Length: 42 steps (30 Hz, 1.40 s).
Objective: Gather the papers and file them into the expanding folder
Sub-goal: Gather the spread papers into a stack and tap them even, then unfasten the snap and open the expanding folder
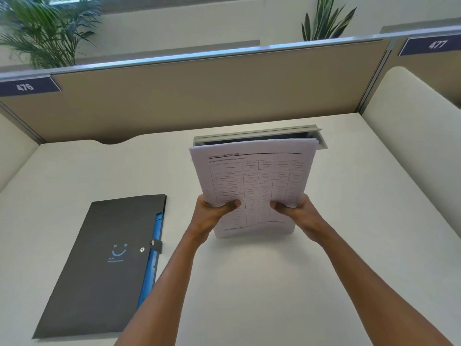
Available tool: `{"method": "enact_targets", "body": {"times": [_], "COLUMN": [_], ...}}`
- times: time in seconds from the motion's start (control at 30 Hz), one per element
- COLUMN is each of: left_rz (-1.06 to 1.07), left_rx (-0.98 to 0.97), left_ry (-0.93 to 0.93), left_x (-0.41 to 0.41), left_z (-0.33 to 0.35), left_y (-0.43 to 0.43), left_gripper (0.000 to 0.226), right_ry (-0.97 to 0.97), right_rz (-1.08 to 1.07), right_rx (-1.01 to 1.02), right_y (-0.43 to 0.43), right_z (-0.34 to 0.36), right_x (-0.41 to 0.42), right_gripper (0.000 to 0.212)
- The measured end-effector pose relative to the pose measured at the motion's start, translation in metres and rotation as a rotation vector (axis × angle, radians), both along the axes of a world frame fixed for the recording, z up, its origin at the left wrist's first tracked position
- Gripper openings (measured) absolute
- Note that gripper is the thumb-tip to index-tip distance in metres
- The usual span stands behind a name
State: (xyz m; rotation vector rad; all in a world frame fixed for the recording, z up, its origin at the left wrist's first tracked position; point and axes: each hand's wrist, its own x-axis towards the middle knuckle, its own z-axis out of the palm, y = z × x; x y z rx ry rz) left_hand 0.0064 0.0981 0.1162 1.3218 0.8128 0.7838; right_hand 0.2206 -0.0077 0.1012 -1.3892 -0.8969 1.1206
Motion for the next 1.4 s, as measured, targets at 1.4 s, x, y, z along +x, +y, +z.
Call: {"method": "enact_targets", "body": {"times": [1.4], "left_rz": [0.706], "left_rx": [0.502], "left_ry": [1.123], "left_x": [-0.175], "left_z": [-0.049], "left_y": [-0.009], "left_gripper": [0.019], "right_ry": [-0.141], "right_rz": [-0.072], "right_rx": [-0.41], "right_y": [-0.04], "right_z": [-0.067], "right_x": [0.0], "right_gripper": [0.025]}}
